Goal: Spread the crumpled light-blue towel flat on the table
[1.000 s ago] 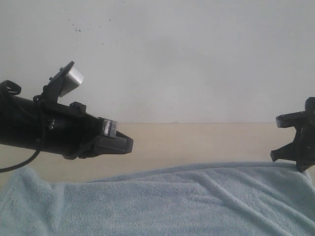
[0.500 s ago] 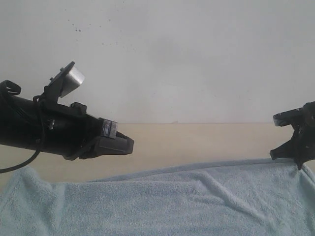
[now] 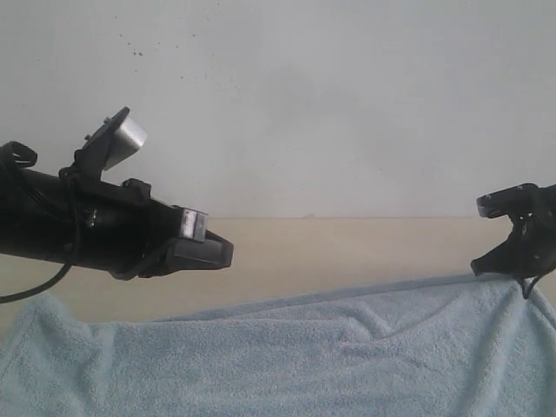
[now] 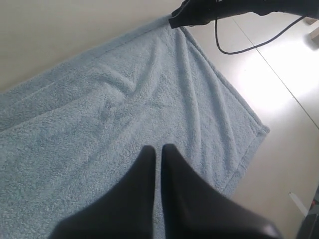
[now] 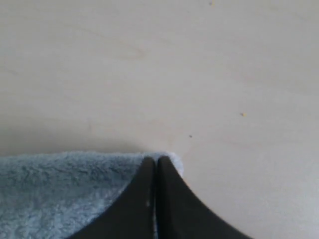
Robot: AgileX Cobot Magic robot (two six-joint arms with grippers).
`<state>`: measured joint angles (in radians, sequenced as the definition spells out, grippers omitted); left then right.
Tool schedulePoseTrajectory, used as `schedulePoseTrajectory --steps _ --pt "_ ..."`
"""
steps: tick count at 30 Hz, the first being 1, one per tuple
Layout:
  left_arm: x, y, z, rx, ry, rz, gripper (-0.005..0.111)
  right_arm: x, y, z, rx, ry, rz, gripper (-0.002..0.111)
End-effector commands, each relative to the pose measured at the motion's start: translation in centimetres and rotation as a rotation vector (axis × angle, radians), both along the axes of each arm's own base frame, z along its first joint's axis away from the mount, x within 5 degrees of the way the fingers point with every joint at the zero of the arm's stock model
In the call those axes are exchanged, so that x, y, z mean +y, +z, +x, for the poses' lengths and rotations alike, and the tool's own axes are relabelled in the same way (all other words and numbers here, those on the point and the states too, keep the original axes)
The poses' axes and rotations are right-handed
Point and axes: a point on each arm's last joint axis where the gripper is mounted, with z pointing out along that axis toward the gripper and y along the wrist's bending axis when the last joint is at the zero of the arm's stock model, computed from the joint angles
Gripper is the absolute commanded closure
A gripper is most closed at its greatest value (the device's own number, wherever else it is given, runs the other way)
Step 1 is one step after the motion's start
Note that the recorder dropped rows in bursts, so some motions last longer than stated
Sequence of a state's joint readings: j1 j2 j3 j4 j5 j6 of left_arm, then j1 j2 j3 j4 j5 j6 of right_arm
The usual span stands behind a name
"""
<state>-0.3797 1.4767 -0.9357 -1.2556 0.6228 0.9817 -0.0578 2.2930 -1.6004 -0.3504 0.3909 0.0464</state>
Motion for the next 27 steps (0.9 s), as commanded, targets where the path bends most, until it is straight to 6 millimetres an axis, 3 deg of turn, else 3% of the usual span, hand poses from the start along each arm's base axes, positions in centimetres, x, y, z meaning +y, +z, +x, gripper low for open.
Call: schedulePoseTrajectory --steps 1,7,12,16,19,20,21,23,25,27 --pt "0.1 0.1 0.6 -0.075 0.036 0.036 0.103 0.0 4.1 0.1 -0.114 -0.028 0.025 0.108" --pt "1.5 -2.2 2.9 -0.205 0.077 0.251 0.103 0.2 9.8 -0.9 -0.218 -0.165 0.154 0.108" --pt "4.7 -2.2 4.0 -0.172 0.197 0.298 0.103 1.0 14.0 -2.6 -0.240 -0.277 0.352 0.108" --pt "8.3 -1.1 4.4 -0.255 0.255 0.412 0.102 2.8 15.1 -3.9 -0.128 -0.232 0.473 0.108" --pt "11.3 -1.1 4.4 -0.165 0.366 0.413 0.094 5.2 14.8 -4.8 0.006 -0.023 0.545 0.108" --pt "12.3 -1.8 3.8 -0.028 0.387 0.384 0.083 7.8 14.5 -5.5 0.096 0.143 0.640 0.108" --pt "12.5 -2.3 3.3 0.034 0.364 0.386 0.076 9.3 14.4 -5.8 0.129 0.209 0.695 0.108" --pt "12.5 -4.4 1.3 0.184 0.279 0.398 0.060 14.3 14.2 -7.0 0.186 0.390 0.768 0.108" --pt "12.5 -6.5 -0.4 0.268 0.222 0.442 0.050 21.2 13.7 -9.5 0.266 0.595 0.660 0.108" --pt "13.2 -6.8 -1.0 0.320 0.217 0.534 0.049 24.5 13.1 -11.4 0.310 0.696 0.525 0.108"
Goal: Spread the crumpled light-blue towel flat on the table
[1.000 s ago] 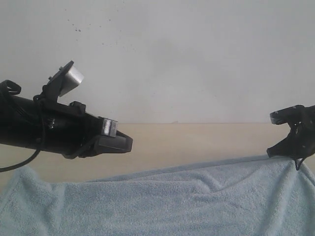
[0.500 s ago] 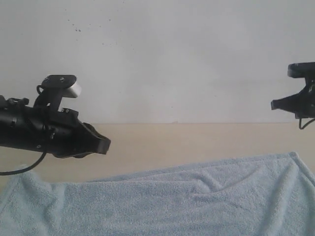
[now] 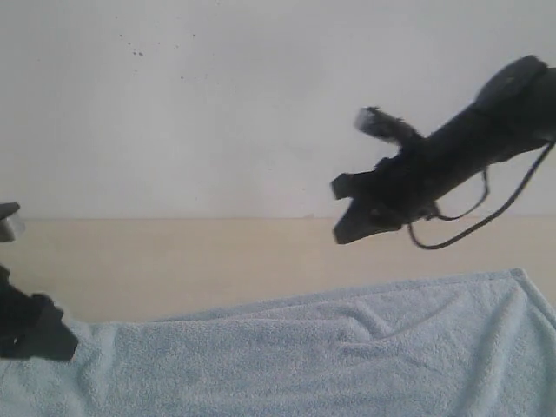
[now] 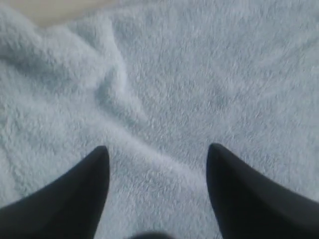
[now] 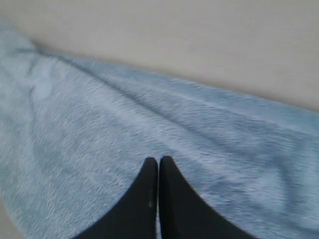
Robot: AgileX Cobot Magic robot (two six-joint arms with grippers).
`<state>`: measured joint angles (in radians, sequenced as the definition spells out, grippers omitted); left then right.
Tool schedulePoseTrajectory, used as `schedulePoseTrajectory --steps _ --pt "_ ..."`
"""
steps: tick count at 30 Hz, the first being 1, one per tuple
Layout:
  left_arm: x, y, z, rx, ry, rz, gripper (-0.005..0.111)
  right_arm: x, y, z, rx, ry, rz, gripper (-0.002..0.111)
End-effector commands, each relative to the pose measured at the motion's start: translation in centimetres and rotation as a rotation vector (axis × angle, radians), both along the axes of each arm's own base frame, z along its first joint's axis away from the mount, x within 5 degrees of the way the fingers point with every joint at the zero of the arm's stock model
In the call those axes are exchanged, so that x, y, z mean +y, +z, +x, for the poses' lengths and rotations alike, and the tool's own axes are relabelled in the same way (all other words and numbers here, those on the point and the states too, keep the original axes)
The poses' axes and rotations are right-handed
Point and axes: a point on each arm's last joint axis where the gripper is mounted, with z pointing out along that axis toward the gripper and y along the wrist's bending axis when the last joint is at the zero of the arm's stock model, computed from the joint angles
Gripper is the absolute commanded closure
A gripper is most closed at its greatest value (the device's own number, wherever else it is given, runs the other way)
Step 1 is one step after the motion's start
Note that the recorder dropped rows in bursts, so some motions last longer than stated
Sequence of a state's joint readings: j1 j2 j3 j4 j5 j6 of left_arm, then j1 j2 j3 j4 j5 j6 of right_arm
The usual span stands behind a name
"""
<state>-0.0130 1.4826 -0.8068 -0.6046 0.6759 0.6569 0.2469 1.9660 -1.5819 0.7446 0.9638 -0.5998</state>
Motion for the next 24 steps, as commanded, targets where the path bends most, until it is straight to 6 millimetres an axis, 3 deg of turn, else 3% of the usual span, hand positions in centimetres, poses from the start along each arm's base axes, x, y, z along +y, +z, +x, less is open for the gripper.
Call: schedulePoseTrajectory --steps 1,4,6,12,24 --pt "1.2 -0.5 -1.4 0.110 0.021 0.131 0.049 5.8 -1.0 -3.3 -0.044 0.217 -0.192 0.108" --pt "3.3 -0.3 -1.6 0.083 0.163 0.324 0.049 6.0 -1.2 -3.6 -0.022 0.189 -0.234 0.108" --pt "3.5 -1.8 -1.9 0.079 0.152 0.351 0.049 6.1 -1.7 -4.1 0.023 0.201 -0.220 0.108" --pt "3.2 -4.5 -2.3 0.114 0.168 0.314 0.049 6.4 -3.1 -5.3 0.059 0.286 -0.151 0.108" --pt "2.9 -5.4 -1.2 0.071 0.209 0.257 0.050 6.4 -3.4 -5.4 0.043 0.309 -0.153 0.108"
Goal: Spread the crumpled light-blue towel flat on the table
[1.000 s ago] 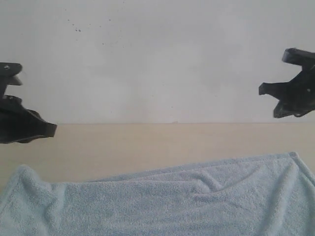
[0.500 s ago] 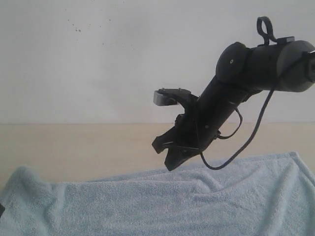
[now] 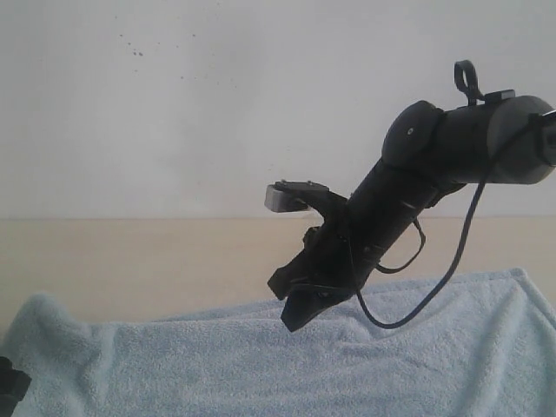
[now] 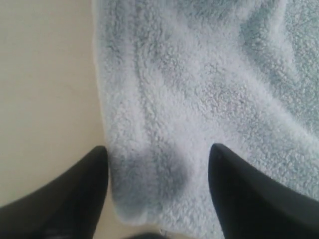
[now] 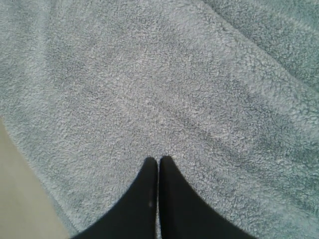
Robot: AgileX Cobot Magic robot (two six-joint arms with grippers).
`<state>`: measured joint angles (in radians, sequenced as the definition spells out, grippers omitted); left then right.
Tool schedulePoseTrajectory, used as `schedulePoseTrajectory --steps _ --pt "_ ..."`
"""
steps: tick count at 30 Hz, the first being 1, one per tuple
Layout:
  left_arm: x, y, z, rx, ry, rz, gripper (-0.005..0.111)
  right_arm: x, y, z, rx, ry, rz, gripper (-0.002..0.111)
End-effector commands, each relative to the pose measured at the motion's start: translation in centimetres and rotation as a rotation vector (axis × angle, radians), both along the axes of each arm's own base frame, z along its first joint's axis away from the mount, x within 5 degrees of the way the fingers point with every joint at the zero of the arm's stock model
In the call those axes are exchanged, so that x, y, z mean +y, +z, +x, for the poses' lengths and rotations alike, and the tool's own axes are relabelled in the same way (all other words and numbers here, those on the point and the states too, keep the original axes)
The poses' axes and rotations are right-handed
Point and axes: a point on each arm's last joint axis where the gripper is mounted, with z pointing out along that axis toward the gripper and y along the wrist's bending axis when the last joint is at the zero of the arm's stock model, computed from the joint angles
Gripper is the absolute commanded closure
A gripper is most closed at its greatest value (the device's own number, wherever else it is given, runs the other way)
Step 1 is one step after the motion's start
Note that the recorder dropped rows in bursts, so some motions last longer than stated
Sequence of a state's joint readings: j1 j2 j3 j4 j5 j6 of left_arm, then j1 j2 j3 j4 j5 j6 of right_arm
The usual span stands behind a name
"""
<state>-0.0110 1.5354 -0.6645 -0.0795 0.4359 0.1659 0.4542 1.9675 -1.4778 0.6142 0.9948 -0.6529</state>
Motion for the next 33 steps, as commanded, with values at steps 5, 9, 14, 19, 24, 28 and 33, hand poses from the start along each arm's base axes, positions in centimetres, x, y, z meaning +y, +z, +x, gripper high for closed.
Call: schedulePoseTrajectory --steps 5,9,14,19,24,28,33 --pt "-0.5 -0.4 0.2 0.044 0.075 -0.088 0.076 -0.1 0.1 0.2 -0.025 -0.014 0.010 0.108" --pt "-0.8 1.3 1.6 0.027 0.079 -0.117 0.102 0.0 0.1 0.3 -0.035 -0.021 0.012 0.108" --pt "-0.8 3.6 3.5 -0.031 0.062 -0.120 0.103 0.0 0.1 0.5 -0.051 -0.028 0.015 0.108" --pt "-0.9 3.4 5.6 -0.035 0.062 -0.122 0.103 0.0 0.1 0.5 -0.047 -0.026 0.014 0.108" --pt "-0.9 1.2 7.8 0.045 0.040 -0.116 0.100 -0.1 0.1 0.1 -0.012 -0.003 0.008 0.108" --pt "-1.1 -0.7 8.4 0.147 0.016 -0.116 0.078 -0.1 0.1 0.1 -0.012 -0.003 0.008 0.108" --pt "-1.0 -0.8 9.0 0.114 0.020 -0.112 0.042 -0.1 0.1 0.2 -0.026 -0.012 0.010 0.108"
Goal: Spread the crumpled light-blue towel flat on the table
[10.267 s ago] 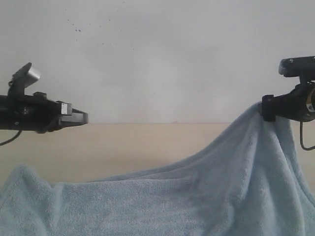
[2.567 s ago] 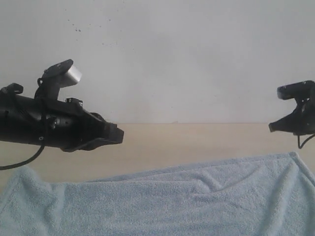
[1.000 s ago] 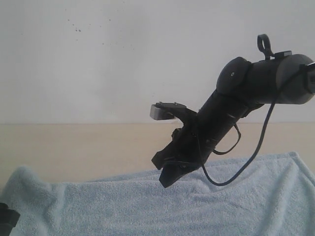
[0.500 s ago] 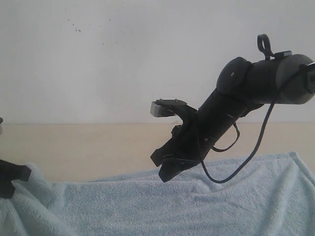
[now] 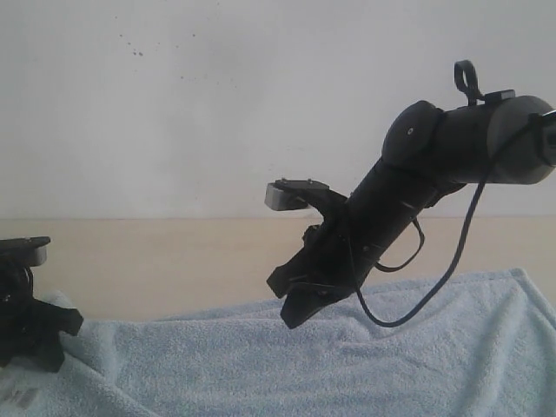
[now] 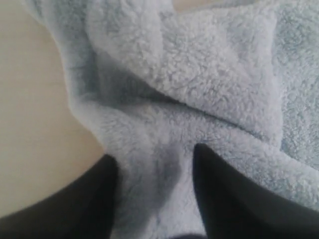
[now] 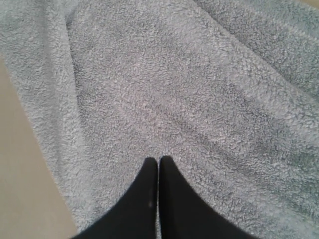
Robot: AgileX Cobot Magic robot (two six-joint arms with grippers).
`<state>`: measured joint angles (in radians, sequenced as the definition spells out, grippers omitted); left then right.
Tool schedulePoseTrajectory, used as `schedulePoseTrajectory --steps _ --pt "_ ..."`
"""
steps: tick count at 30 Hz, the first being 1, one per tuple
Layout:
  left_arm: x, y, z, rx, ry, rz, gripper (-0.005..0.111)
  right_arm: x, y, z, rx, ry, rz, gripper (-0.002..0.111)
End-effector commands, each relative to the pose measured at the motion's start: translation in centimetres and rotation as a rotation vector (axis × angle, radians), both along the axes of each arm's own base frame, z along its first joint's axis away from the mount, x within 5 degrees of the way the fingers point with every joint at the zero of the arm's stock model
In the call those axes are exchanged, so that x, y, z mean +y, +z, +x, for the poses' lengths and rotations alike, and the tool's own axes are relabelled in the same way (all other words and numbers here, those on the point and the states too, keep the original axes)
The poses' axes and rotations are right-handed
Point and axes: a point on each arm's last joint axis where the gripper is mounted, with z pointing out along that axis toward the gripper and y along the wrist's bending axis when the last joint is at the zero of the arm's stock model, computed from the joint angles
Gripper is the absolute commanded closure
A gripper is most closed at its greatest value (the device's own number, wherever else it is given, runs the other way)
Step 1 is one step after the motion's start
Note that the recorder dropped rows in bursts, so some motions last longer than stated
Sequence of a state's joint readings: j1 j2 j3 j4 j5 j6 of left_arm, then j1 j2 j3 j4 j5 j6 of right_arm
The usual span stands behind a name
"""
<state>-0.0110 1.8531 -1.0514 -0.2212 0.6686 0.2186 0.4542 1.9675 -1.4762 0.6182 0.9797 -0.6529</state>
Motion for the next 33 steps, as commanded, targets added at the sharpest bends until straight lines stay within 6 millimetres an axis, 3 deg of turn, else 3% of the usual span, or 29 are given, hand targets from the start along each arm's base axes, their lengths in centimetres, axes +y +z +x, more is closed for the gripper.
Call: schedulePoseTrajectory --steps 1,8,11,14,18,22,27,33 --pt "0.0 0.6 0.8 -0.060 0.005 0.001 0.039 -0.1 0.1 0.2 -0.021 -0.005 0.006 0.108" --pt "0.0 5.3 2.5 -0.193 -0.002 -0.006 0.035 -0.1 0.1 0.1 -0.018 -0.003 0.006 0.108" --pt "0.0 6.8 2.0 -0.180 -0.031 0.011 0.035 -0.1 0.1 0.1 -0.011 -0.001 0.005 0.108" --pt "0.5 6.3 0.0 -0.050 -0.085 0.074 0.035 -0.1 0.1 0.1 -0.011 -0.001 0.005 0.108" --pt "0.7 3.7 -3.8 0.140 -0.091 0.085 0.035 -0.1 0.1 0.1 -0.014 -0.001 0.005 0.108" --pt "1.0 2.4 -6.5 0.137 -0.084 0.110 0.035 -0.1 0.1 0.1 -0.014 -0.001 0.005 0.108" --pt "1.2 1.7 -7.9 0.037 -0.107 0.139 0.035 -0.1 0.1 0.1 -0.006 -0.010 0.005 0.108" --pt "1.1 1.2 -7.3 -0.038 -0.094 0.133 0.035 -0.1 0.1 0.0 0.013 -0.013 0.004 0.108"
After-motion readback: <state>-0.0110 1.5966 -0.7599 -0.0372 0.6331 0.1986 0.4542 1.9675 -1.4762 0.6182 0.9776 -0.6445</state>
